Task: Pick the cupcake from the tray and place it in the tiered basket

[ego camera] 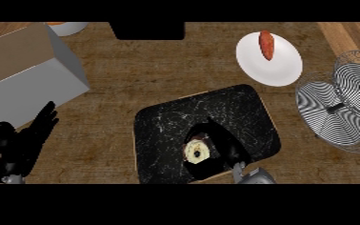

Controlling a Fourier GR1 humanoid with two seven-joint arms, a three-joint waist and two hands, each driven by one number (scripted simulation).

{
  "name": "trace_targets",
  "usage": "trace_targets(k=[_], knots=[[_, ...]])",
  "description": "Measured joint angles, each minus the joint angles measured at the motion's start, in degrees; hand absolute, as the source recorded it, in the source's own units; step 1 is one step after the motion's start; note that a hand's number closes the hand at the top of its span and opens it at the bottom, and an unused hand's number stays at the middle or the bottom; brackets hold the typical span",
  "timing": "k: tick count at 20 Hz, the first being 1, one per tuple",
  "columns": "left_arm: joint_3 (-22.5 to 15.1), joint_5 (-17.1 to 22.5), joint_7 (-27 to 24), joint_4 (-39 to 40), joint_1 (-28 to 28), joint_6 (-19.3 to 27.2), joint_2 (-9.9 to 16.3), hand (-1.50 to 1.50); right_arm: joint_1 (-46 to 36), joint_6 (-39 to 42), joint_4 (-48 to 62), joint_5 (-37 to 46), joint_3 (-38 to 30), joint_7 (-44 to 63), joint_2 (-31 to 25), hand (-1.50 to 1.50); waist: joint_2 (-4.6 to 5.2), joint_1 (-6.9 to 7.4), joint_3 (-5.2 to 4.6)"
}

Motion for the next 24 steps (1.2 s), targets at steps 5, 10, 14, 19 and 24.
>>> trace_targets(k=[5, 10, 14, 19, 24], knots=[[0.7, -0.4, 0.0, -0.3, 0.4, -0.7, -0.1, 0.00, -1.4, -3.1, -0.6, 1.3, -2.1, 2.1, 0.0, 1.50, 0.32, 0.15, 0.20], [0.3, -0.8, 0.5, -0.2, -0.1, -0.8, -0.1, 0.00, -9.4, -13.9, 4.1, 14.9, -2.7, 17.8, 0.5, 1.50, 0.43, 0.87, 0.03], [-0.1, -1.1, 0.6, 0.0, -0.7, -0.8, -0.1, 0.00, -17.2, -18.2, 8.2, 27.3, -2.7, 31.2, 0.8, 1.50, 0.33, 1.32, -0.09], [-0.3, -1.3, 0.5, 0.5, -0.6, -0.7, -0.5, 0.00, -27.0, -18.2, 11.3, 41.0, -2.6, 39.4, 0.7, 1.50, 0.09, 1.50, -0.01], [0.3, -1.2, 0.8, 0.8, -0.8, -0.5, -0.2, 0.00, -34.8, -16.3, 11.5, 52.4, -4.2, 43.5, 0.6, 1.50, -0.20, 0.78, 0.11]])
